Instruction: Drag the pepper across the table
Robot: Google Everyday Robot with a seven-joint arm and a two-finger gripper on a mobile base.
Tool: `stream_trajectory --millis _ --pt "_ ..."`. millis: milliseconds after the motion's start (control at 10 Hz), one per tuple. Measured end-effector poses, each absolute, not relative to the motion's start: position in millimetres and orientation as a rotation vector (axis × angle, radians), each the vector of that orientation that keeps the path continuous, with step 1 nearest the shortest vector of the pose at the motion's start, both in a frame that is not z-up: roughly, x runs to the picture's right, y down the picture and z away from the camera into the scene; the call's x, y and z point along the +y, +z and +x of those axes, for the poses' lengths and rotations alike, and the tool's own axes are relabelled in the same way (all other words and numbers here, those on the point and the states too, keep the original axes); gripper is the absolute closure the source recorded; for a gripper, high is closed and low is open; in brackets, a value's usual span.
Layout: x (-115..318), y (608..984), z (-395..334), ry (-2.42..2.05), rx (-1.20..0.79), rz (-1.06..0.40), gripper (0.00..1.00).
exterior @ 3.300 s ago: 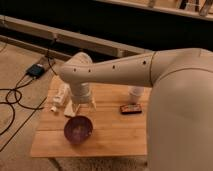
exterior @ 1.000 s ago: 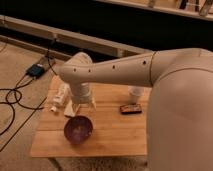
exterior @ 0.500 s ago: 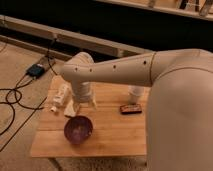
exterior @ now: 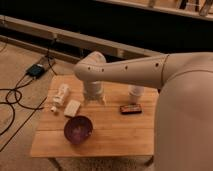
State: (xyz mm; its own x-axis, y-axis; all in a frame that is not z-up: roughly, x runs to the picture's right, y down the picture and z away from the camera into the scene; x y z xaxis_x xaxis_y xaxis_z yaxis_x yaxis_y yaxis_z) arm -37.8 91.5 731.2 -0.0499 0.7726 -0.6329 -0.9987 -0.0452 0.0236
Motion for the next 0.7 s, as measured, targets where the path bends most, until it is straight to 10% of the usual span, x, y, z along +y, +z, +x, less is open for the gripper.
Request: stream_trajectory --millis 700 --pt "127 732 40 1.693 0.622 -0.496 0.35"
